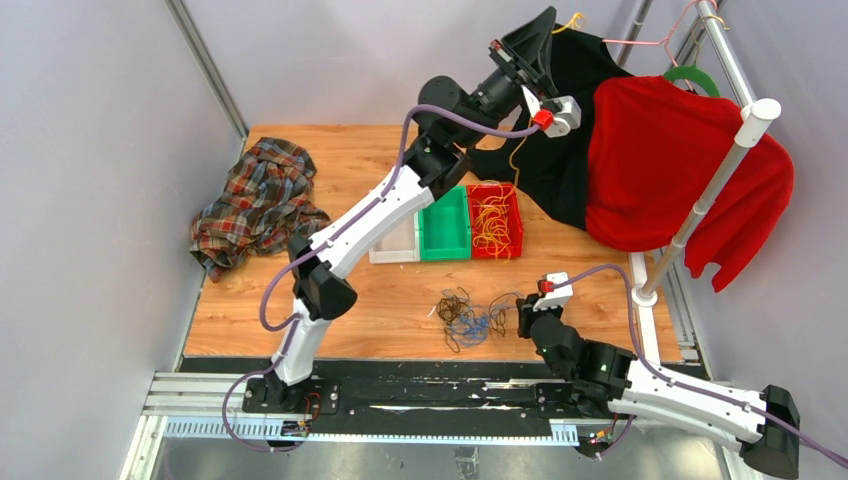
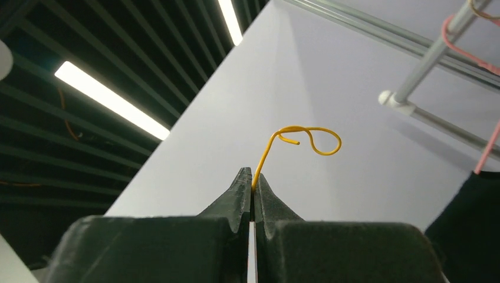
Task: Untangle the cables
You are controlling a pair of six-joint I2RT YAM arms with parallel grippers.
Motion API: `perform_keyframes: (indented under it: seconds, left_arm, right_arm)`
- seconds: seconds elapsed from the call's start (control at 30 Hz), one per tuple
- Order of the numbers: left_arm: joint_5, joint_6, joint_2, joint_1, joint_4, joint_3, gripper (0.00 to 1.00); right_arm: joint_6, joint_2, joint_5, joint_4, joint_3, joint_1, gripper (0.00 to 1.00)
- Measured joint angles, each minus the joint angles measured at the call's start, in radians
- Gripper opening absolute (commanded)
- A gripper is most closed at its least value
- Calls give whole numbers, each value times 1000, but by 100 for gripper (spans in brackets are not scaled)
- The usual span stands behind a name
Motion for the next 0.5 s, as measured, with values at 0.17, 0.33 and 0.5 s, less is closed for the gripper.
perform_keyframes:
  seconds: [0.17, 0.33, 0.5]
  left_arm:
    - [-18, -20, 47, 6, -10, -1, 1]
    - [-30, -37, 44, 19, -2, -3, 1]
    - [-32, -41, 43, 25, 0, -3, 1]
  right_arm:
    - [0, -7, 0, -16, 0, 0, 1]
    - [0, 4, -2, -19, 0, 0, 1]
    - [0, 27, -14, -13, 0, 0, 1]
